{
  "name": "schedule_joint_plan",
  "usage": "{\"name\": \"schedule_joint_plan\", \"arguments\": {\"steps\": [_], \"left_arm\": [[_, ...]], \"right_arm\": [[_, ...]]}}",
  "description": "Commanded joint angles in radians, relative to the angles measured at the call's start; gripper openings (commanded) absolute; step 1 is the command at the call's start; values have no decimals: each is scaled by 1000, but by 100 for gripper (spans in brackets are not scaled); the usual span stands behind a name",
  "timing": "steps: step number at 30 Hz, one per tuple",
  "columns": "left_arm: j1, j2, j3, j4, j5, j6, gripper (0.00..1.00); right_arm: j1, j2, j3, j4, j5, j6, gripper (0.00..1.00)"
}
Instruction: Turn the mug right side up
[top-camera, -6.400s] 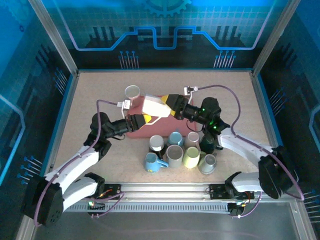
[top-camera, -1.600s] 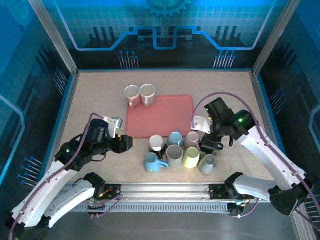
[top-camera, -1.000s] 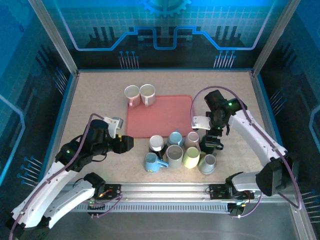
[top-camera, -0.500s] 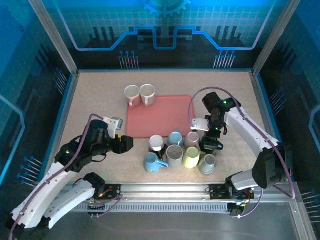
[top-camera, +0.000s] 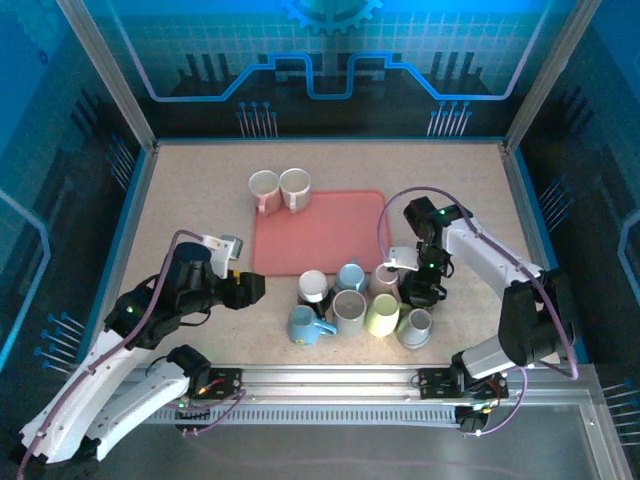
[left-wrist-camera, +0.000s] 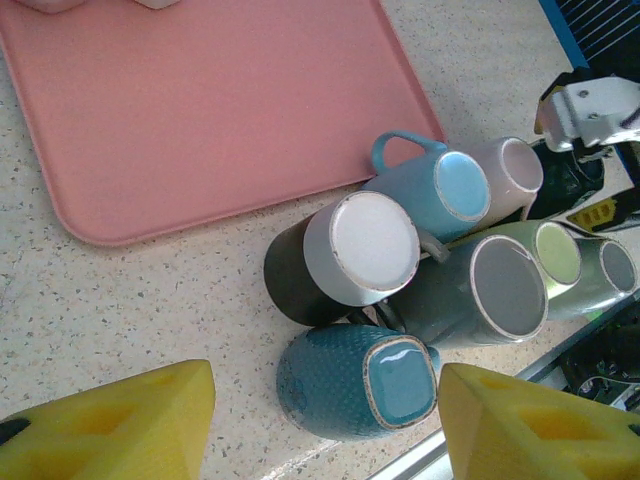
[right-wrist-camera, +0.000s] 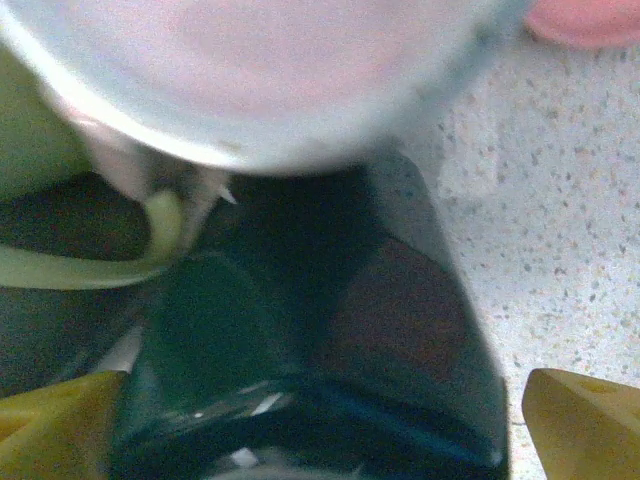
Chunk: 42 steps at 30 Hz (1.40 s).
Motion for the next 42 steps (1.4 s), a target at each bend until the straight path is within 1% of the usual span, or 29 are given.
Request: {"name": "schedule_joint_plan", "arguments": {"steps": [1, 9, 14, 19, 22, 23, 24, 25, 27, 28, 32, 34, 36, 39, 42], "left_arm": [[-2, -13, -14, 19, -8, 5, 62], [16, -17, -15, 19, -16, 4, 62], [20, -17, -16, 18, -19, 4, 61], [23, -17, -16, 19, -17, 4, 60], [24, -16, -15, 18, -17, 5, 60], [24, -17, -16, 19, -16, 5, 60], [25, -17, -15, 19, -16, 5, 60], [25, -17, -16, 18, -16, 4, 60], [24, -19, -17, 19, -15, 4, 60], [24, -18, -16, 18, -16, 4, 60], [24, -14, -16, 17, -19, 5, 60], [24, -5, -16, 16, -20, 5, 60], [26, 7, -14, 14, -22, 3, 60], [29, 38, -9, 9, -20, 2, 60], [30, 76, 2, 6, 4, 4, 60]], "right_arm": [[-30, 34, 0, 61, 60, 24, 96], [-16, 123, 41, 84, 30, 65, 87], [-16, 154, 49, 94, 25, 81, 79], [-28, 132, 41, 99, 25, 87, 65], [-43, 94, 64, 98, 22, 99, 55], [-48, 81, 81, 93, 20, 106, 54], [-55, 65, 103, 88, 17, 117, 49], [-62, 47, 131, 87, 16, 138, 38], [-70, 24, 181, 85, 17, 163, 31], [-70, 11, 219, 87, 19, 182, 29], [-75, -20, 339, 117, 38, 294, 28], [-70, -25, 408, 122, 38, 377, 26], [-41, -16, 476, 117, 58, 472, 27], [3, -7, 559, 103, 50, 622, 28], [69, -34, 548, 161, 66, 723, 25]]}}
